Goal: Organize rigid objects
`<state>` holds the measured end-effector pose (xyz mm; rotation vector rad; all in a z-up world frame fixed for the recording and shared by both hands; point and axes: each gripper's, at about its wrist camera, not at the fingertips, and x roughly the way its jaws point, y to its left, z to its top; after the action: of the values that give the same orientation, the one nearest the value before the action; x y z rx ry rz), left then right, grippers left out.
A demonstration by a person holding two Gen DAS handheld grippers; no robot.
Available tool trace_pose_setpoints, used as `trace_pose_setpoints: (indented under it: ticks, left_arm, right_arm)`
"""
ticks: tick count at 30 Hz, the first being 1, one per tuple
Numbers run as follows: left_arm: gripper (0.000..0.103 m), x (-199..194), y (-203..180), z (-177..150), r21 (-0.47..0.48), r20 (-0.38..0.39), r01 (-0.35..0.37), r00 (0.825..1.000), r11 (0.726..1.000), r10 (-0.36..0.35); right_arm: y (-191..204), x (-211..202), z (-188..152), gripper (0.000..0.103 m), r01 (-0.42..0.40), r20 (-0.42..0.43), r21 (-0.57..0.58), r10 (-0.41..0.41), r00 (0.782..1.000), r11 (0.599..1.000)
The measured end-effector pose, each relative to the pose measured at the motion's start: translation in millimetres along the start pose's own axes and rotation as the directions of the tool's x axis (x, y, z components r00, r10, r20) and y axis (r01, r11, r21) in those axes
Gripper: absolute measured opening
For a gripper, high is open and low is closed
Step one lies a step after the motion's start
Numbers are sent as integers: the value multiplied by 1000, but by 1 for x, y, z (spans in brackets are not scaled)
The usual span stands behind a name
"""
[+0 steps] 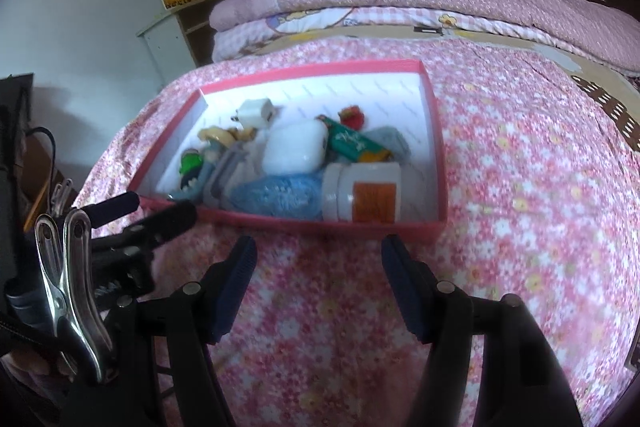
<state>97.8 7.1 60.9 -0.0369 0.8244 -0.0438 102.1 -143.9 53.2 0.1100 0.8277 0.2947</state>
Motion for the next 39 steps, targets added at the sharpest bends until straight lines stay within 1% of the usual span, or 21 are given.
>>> trace_pose_setpoints:
  ticks: [6,15,18,22,27,34,39]
  left_arm:
    - [86,-3,-3,-12,7,-8,-17,1000,1000,17]
    - [86,-5,-4,-26,4,-18,-16,1000,1000,16]
    - [86,1,-5,-27,8,-34,-24,999,1000,24]
    - [86,9,-6,-32,5,-58,-16,998,1000,16]
    - [86,21,-4,-33,0,-74,-31,997,1000,31]
    - [86,25,-6,-33,19,-59,-53,997,998,54]
    - [86,25,-6,-33,14,-56,-59,997,998,60]
  right_arm:
    - [-4,6,-8,66,6,-23,13,-5,1000,1000]
    - [-8,9,-14,66,16,-35,22,-15,999,1000]
    - [-8,9,-16,66,19,-38,25,-19,999,1000]
    - [-9,10,-18,66,23,-39,26,-22,999,999]
    - [-8,10,-22,66,31,-38,13,-31,999,999]
    - [-4,11,-25,67,53,-27,-13,-54,998,998]
    - [-2,12,-25,68,60,-21,-20,-60,998,998]
